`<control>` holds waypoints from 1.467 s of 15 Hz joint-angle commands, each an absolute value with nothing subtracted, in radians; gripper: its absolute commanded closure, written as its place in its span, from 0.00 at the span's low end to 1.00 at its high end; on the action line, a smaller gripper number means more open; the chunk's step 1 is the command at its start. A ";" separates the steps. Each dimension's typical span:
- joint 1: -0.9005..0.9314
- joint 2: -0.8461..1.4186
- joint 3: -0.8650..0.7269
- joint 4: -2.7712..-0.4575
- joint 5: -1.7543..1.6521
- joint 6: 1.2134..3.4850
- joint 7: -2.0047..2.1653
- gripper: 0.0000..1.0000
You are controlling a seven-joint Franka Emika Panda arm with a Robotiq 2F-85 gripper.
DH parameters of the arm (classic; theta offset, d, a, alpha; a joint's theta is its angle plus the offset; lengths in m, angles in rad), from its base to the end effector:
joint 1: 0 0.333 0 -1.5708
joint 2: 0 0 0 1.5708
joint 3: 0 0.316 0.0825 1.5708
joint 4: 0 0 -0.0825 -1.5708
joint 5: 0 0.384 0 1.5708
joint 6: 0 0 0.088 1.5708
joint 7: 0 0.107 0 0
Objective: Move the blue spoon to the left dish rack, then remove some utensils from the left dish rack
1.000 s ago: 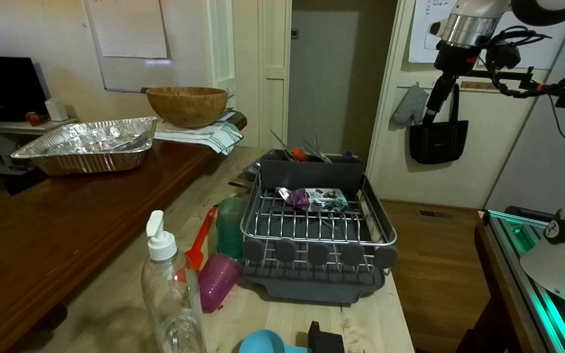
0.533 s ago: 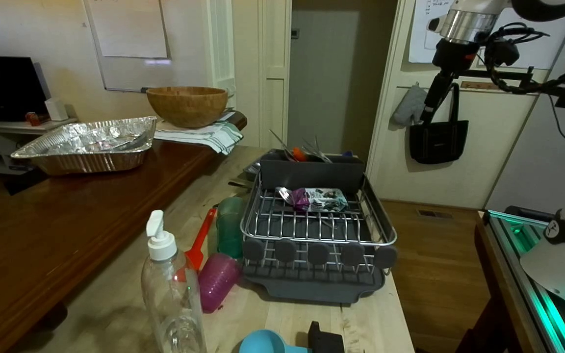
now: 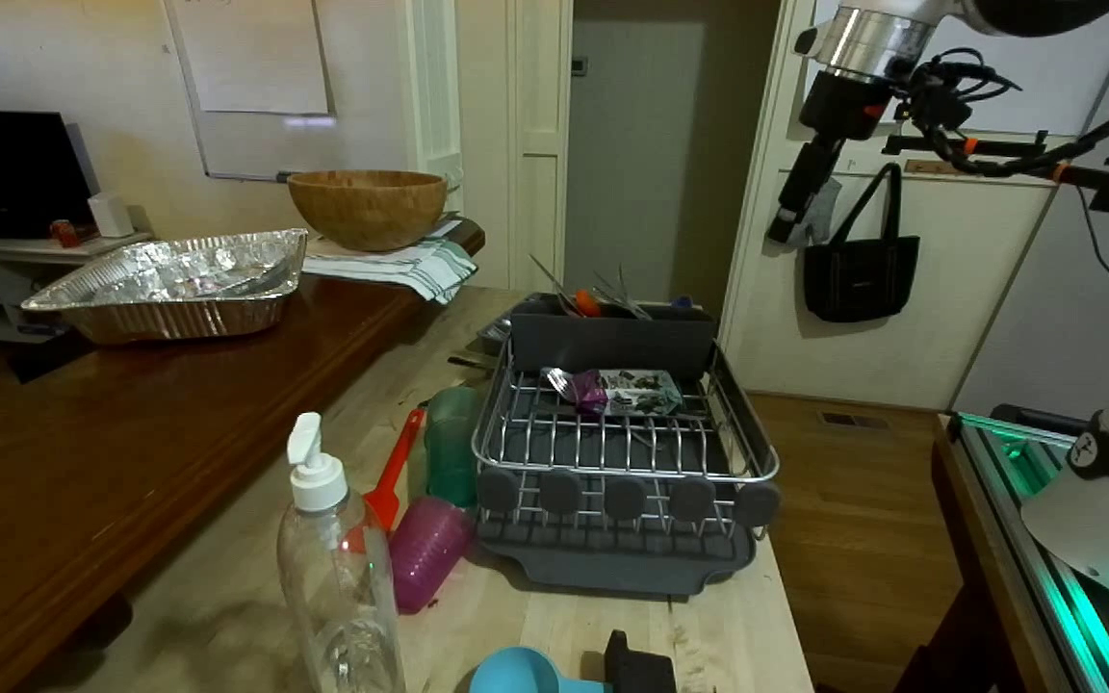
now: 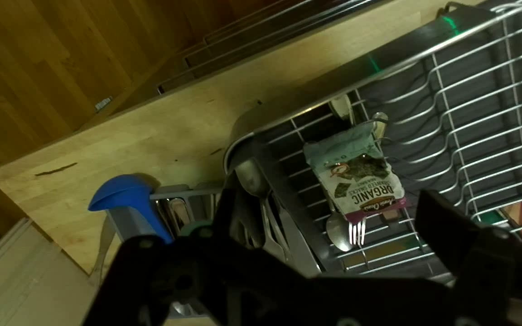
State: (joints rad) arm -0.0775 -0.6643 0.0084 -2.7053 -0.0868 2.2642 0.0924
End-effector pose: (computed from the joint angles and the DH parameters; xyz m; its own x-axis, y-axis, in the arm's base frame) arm 0.3584 -0.0271 0.4475 0.9686 -0.1044 0.2256 -0.1212 -0.9907 0.0619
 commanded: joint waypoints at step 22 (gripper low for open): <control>-0.131 -0.040 0.052 -2.224 -0.320 2.409 0.392 0.00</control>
